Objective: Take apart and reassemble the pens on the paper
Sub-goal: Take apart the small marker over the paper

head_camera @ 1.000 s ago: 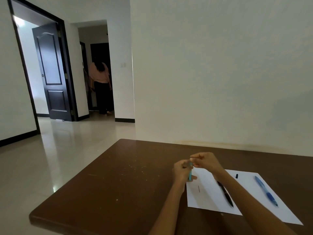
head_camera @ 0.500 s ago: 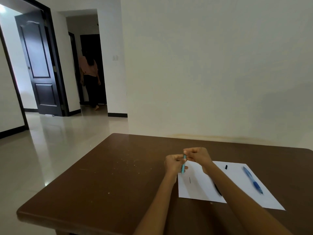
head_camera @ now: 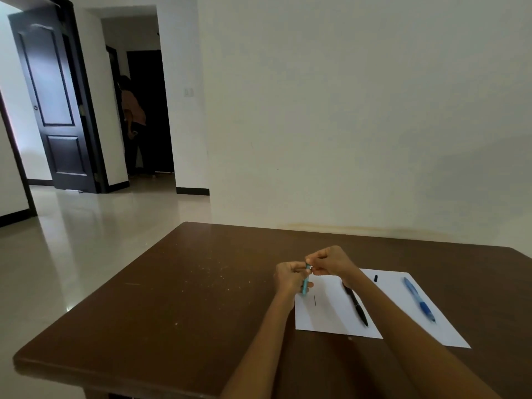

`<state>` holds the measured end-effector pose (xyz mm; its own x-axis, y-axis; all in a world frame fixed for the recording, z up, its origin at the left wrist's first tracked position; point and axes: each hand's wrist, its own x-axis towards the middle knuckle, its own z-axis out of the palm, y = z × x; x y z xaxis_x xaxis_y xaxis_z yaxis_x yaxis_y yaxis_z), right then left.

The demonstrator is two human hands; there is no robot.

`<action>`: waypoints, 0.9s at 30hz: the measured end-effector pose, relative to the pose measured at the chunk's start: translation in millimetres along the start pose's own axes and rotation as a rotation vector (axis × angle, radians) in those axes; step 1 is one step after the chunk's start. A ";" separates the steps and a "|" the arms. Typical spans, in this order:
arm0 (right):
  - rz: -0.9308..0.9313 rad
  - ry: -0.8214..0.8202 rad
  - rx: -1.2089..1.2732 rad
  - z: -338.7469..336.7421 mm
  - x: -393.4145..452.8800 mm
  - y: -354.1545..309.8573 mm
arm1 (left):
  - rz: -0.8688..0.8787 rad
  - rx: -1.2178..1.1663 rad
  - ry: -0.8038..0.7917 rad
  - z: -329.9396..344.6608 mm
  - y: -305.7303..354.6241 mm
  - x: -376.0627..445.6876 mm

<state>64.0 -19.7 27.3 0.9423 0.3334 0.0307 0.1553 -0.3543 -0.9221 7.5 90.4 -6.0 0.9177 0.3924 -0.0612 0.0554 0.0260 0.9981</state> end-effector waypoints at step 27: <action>0.287 0.174 -0.051 28.8 26.1 11.8 | 0.148 0.629 -0.046 -12.7 -8.6 31.6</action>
<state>81.8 10.0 6.1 0.9856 0.0613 -0.1578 -0.1129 -0.4566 -0.8825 31.1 114.3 -16.6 0.9485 0.3102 0.0637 0.1338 -0.5749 0.8072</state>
